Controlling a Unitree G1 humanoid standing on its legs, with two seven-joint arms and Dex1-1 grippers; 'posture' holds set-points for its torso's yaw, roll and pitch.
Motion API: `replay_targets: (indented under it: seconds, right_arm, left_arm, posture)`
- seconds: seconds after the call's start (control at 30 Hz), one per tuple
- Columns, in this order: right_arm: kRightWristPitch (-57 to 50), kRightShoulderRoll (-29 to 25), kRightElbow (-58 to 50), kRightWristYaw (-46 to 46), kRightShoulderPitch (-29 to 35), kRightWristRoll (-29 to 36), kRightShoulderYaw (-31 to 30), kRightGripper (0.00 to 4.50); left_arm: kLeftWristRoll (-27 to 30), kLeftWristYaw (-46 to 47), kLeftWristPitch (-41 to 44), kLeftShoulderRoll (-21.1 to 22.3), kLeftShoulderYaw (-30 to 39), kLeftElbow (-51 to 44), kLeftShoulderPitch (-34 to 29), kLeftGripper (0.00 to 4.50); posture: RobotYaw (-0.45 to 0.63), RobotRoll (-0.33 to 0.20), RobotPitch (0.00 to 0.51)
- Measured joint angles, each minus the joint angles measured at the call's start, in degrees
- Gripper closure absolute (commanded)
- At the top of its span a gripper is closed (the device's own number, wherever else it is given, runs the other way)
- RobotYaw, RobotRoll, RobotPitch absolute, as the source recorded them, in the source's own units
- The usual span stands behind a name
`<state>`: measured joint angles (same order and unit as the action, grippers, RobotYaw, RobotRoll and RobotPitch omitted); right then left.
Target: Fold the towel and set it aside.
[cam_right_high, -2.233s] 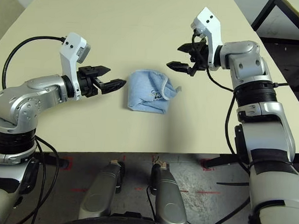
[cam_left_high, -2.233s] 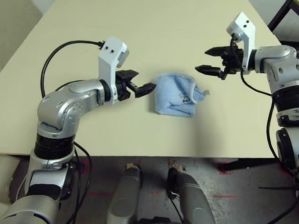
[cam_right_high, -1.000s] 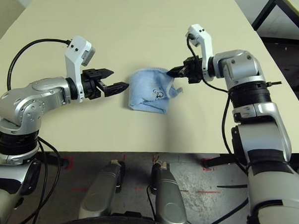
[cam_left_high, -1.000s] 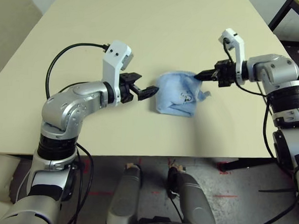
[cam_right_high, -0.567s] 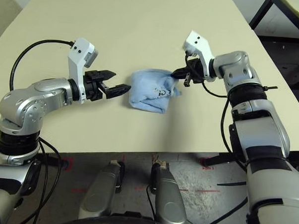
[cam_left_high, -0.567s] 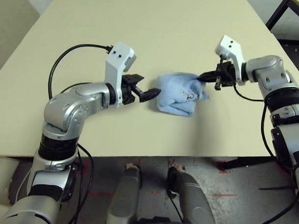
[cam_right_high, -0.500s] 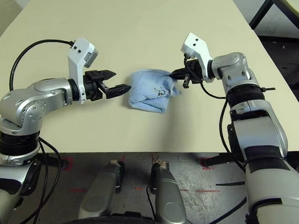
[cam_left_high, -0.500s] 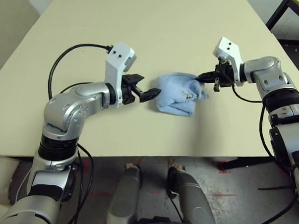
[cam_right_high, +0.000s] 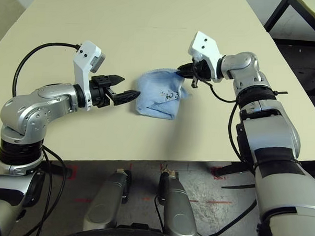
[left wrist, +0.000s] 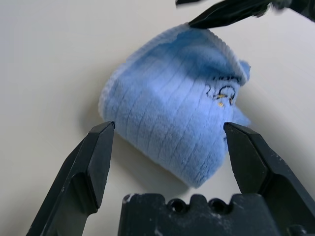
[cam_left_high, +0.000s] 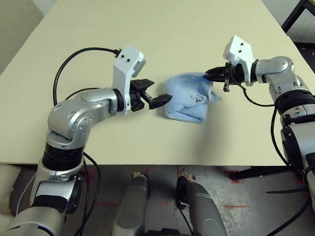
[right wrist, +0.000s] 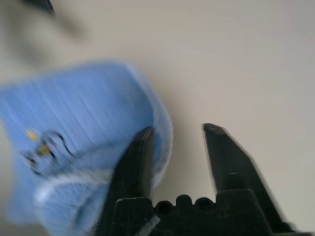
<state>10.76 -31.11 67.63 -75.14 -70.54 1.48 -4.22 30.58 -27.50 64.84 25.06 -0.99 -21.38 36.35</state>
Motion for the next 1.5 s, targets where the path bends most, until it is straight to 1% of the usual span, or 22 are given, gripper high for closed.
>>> replay_targets:
  seconds: [0.03, 0.07, 0.13, 0.2, 0.23, 0.27, 0.3, 0.43, 0.47, 0.53, 0.6, 0.7, 0.77, 0.8, 0.87, 0.93, 1.1, 1.2, 1.47, 1.5]
  right_arm:
    - [-1.7, -0.4, -0.3, -1.6, -0.2, 1.0, 1.0, 1.05]
    - [-3.6, -0.8, -0.9, -3.2, -0.3, 2.1, 2.1, 0.64]
    - [-7.0, -1.2, -2.1, -5.5, -0.3, 3.9, 3.5, 0.00]
    - [-10.7, -1.2, -3.6, -7.0, -0.3, 5.8, 5.1, 0.15]
    - [-12.5, -1.1, -4.6, -7.4, -0.2, 6.7, 5.5, 0.34]
    - [-14.4, -0.7, -5.9, -7.7, 0.0, 7.6, 6.1, 0.65]
    - [-16.3, 0.1, -7.5, -8.1, 0.3, 8.5, 6.6, 1.11]
    - [-21.0, 3.1, -14.1, -8.2, 3.7, 9.8, 6.5, 2.66]
    - [-21.8, 3.8, -15.2, -7.9, 4.8, 9.8, 5.8, 3.03]
    - [-22.9, 5.1, -16.3, -6.7, 6.2, 9.6, 4.7, 3.82]
    - [-23.2, 5.4, -17.2, -5.2, 7.2, 8.7, 3.7, 4.47]
    - [-23.3, 5.9, -18.2, -2.7, 8.7, 7.3, 2.1, 4.47]
    - [-23.3, 5.9, -18.7, -1.9, 10.3, 6.1, 0.4, 4.47]
    - [-23.4, 5.8, -19.1, -1.9, 11.3, 5.7, -0.2, 4.47]
    - [-24.2, 4.8, -20.6, -2.3, 13.4, 4.8, -1.8, 4.47]
    - [-25.3, 3.4, -22.3, -3.3, 15.5, 4.3, -2.2, 4.47]
    - [-27.4, 0.5, -27.2, -5.2, 18.5, 4.1, -3.7, 4.47]
    - [-27.4, -0.3, -28.1, -5.5, 20.3, 4.0, -4.2, 4.47]
    - [-25.2, -1.2, -27.9, -5.0, 20.8, 3.8, -4.1, 4.47]
    - [-25.5, -1.2, -28.0, -5.3, 20.8, 4.5, -3.8, 4.02]
  left_arm:
    - [0.1, 0.0, -0.1, -0.2, 0.3, 0.0, 0.5, 0.00]
    - [0.1, 0.0, -0.4, -0.4, 0.7, 0.1, 1.0, 0.17]
    - [0.2, 0.1, -1.2, -0.9, 1.7, 0.3, 1.5, 0.64]
    - [0.2, 0.1, -2.0, -1.6, 2.2, 1.4, 1.7, 1.37]
    - [0.2, 0.1, -2.5, -1.8, 2.2, 2.3, 2.0, 1.73]
    - [0.0, 0.1, -3.2, -2.1, 2.1, 3.2, 2.5, 2.12]
    - [-0.1, 0.1, -4.1, -2.6, 2.1, 4.2, 3.4, 2.59]
    - [-1.1, -0.3, -7.6, -5.0, -0.3, 6.7, 6.5, 4.20]
    - [-1.6, -0.6, -8.6, -5.6, -1.6, 7.3, 6.8, 4.50]
    - [-3.0, -1.6, -10.5, -6.1, -4.8, 9.1, 6.8, 4.50]
    - [-4.1, -2.6, -12.1, -6.5, -7.3, 10.5, 6.8, 4.50]
    - [-5.1, -4.3, -14.0, -8.2, -10.6, 12.3, 6.6, 4.50]
    - [-6.1, -5.6, -15.0, -8.3, -13.0, 13.4, 5.9, 4.50]
    - [-6.8, -6.2, -15.3, -8.1, -14.3, 14.0, 5.2, 4.50]
    - [-8.7, -7.6, -15.9, -6.3, -17.4, 15.5, 3.6, 4.50]
    - [-10.3, -8.7, -16.0, -4.6, -19.1, 16.4, 1.9, 4.50]
    - [-12.4, -10.7, -16.0, -1.3, -20.5, 16.4, 0.5, 4.50]
    - [-12.9, -11.6, -16.0, 0.1, -20.5, 16.1, -0.8, 4.50]
    - [-13.0, -12.7, -15.2, 0.7, -20.1, 14.8, -1.4, 4.50]
    - [-12.7, -13.0, -15.2, 0.6, -19.6, 14.5, -1.6, 4.12]
  posture:
    - [0.21, 0.000, 0.163]
    - [0.21, 0.000, 0.163]
    - [0.21, 0.000, 0.163]
    - [0.19, 0.000, 0.159]
    - [0.19, 0.000, 0.159]
    - [0.19, 0.000, 0.158]
    - [0.19, 0.000, 0.158]
    - [0.18, 0.000, 0.157]
    - [0.18, 0.000, 0.157]
    - [0.18, 0.000, 0.158]
    - [0.18, 0.000, 0.160]
    - [0.18, 0.000, 0.162]
    - [0.17, 0.000, 0.165]
    - [0.17, 0.000, 0.166]
    - [0.17, 0.000, 0.167]
    - [0.16, 0.000, 0.168]
    - [0.16, 0.000, 0.176]
    - [0.16, 0.000, 0.178]
    - [0.16, 0.000, 0.180]
    - [0.16, 0.000, 0.179]
